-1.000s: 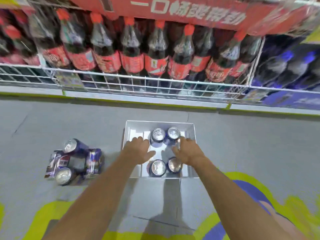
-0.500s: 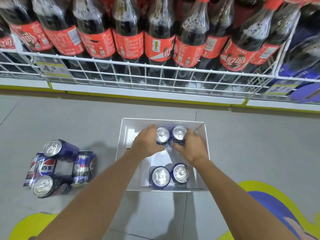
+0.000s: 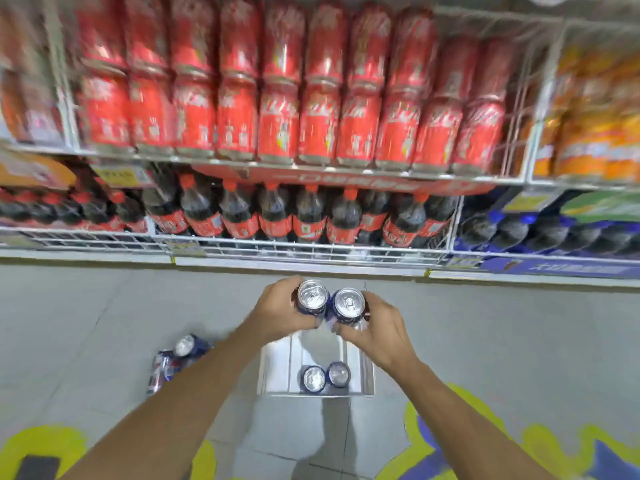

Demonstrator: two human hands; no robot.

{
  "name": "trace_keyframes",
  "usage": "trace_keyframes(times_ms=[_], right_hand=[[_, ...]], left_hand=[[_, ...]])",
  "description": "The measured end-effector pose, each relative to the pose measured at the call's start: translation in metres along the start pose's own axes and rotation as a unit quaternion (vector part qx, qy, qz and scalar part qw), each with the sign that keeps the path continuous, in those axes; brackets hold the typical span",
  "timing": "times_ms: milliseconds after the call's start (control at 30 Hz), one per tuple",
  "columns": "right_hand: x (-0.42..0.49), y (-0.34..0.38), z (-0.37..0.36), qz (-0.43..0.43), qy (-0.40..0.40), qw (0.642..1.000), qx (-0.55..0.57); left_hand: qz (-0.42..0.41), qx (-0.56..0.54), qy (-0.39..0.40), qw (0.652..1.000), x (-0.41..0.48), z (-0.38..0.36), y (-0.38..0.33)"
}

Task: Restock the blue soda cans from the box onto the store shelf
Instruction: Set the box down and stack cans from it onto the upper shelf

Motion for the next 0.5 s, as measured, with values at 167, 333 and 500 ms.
trace_keyframes(times_ms=[167, 333, 500], right_hand=[[-0.087, 0.154, 0.16, 0.003, -0.018, 1.0, 0.019], [-0.163, 0.309, 0.33, 0.043, -0.1, 0.994, 0.005], [-0.204, 0.414, 0.458, 0.09, -0.152, 0.983, -0.039]], left_hand=[[-0.041, -0.048, 0.031, 0.998, -0.109, 0.099, -0.197], [-0.073, -0.05, 0.05, 0.995, -0.188, 0.195, -0.376], [-0.122, -0.04, 0.033, 0.991, -0.236, 0.263, -0.517]])
Point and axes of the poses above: each hand's wrist, its own x-axis towards the middle knuckle, its own z-axis out of the back of the hand, y = z × x, the point moved 4 cm from there along x, towards the middle knuckle, and after that the axes turned 11 degrees about y, right-handed, at the moved point
